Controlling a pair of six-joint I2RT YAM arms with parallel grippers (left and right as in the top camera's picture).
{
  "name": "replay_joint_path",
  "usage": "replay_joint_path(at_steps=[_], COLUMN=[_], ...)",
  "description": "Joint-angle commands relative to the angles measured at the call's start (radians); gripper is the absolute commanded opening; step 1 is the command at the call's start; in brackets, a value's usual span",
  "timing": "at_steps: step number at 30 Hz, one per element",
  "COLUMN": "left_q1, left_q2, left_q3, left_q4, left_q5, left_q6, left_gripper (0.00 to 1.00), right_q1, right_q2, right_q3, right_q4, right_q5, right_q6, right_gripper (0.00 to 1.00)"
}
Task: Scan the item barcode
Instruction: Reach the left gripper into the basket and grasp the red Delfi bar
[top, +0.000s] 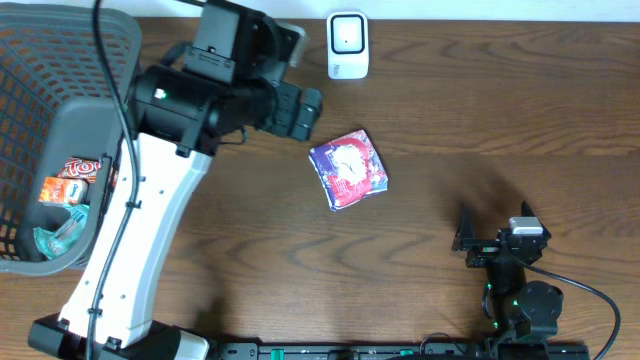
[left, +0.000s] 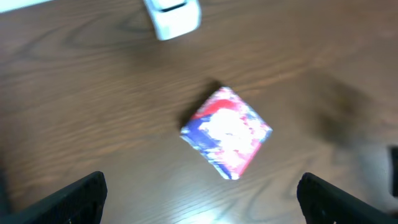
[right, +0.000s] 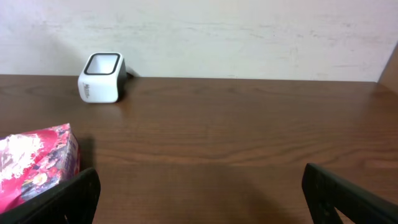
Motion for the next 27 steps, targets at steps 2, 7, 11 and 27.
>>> replay_joint_path(at_steps=[2,7,11,27], left_q1=[0.093,0.204,0.313,0.835], left_q2=[-0.047,-0.109,-0.167,-0.156], left_q3=[0.002,0.002,0.002,0.001], left_q4=[-0.010,0.046,0.122,0.094], left_q5=[-0.077,-0.076,-0.075,-0.079], left_q6=[-0.050,-0.096,-0.125,-0.275], left_gripper=[0.98,0.98,0.98,0.98], right_q1=[-0.007,-0.007,-0.007,-0.007], right_q2=[-0.003,-0.003,-0.003,-0.003], right_q3=[-0.002,-0.002,-0.002,-0.002], right_q4=[-0.004,-0.004,-0.004,-0.004], right_q5=[0.001,0.002,0.001,0.002], right_q6=[0.000,0.000,0.000,0.000], right_gripper=[0.99,0.99,0.99,0.99])
